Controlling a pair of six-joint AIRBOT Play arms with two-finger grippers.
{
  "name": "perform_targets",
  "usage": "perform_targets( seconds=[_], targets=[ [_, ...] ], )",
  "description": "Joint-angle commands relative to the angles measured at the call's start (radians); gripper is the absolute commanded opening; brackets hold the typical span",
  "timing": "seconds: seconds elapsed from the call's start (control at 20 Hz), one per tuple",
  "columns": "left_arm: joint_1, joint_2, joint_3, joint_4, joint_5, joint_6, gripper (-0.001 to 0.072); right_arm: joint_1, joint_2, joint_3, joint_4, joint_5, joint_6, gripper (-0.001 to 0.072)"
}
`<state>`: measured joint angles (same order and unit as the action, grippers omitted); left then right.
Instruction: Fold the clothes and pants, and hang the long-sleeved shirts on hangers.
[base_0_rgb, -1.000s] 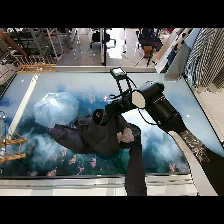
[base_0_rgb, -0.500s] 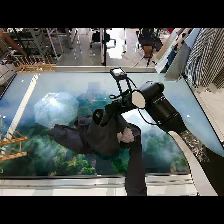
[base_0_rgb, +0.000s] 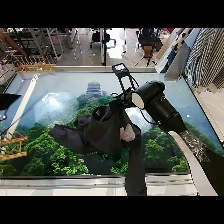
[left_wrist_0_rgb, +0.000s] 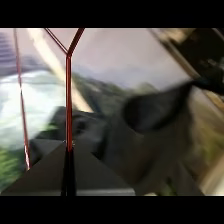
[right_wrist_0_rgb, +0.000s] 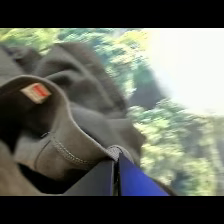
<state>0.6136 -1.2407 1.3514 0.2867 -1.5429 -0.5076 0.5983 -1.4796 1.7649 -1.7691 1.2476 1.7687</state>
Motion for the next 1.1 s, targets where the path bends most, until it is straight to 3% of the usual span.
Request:
perform_targets(
  seconds=[0.0, 0.15, 0.7, 1.05],
  targets=[
    [-0.108, -0.059, 0.0, -0.079, -0.214, 0.108, 0.0013, 0.0, 0.0, 0.0, -0.138, -0.011, 0.033, 0.0021],
    [-0.162, -0.079, 0.0, -0.079, -0.296, 0.108, 0.0012, 0.0, 0.0, 0.0, -0.158, -0.02, 0.033, 0.0021],
    [-0.212, -0.099, 0.0, -0.079, -0.294, 0.104, 0.0012, 0.001, 0.0, 0.0, -0.142, -0.04, 0.037, 0.0021],
    [-0.258, -0.191, 0.0, -0.079, -0.19, 0.074, 0.0011, 0.005, 0.0, 0.0, -0.108, -0.038, 0.036, 0.0022]
  ],
)
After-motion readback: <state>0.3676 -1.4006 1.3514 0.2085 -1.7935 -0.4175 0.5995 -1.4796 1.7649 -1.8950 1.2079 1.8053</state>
